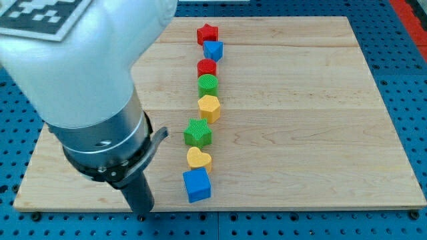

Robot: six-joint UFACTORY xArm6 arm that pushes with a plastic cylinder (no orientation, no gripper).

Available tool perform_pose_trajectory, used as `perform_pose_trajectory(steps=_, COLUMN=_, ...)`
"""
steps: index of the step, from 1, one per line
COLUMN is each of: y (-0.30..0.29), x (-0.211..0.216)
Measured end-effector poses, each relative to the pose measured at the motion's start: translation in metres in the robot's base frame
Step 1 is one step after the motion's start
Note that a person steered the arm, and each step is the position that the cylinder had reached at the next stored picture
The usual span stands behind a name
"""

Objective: Slide the blue cube close to the green star

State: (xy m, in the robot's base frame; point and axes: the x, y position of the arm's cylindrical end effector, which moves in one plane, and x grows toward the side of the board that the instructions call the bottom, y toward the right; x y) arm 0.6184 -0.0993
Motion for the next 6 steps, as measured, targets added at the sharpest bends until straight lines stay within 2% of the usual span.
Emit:
perform_pose_trajectory(steps=2, y=0.016, x=0.001)
perform_pose_trajectory(steps=3, y=0.09, x=0.0)
perform_pose_trajectory(steps=4, y=0.128, x=-0.018)
perform_pose_trajectory(steps=5, y=0.129, x=-0.063)
perform_pose_trajectory(steps=6, y=0.139, x=-0.088)
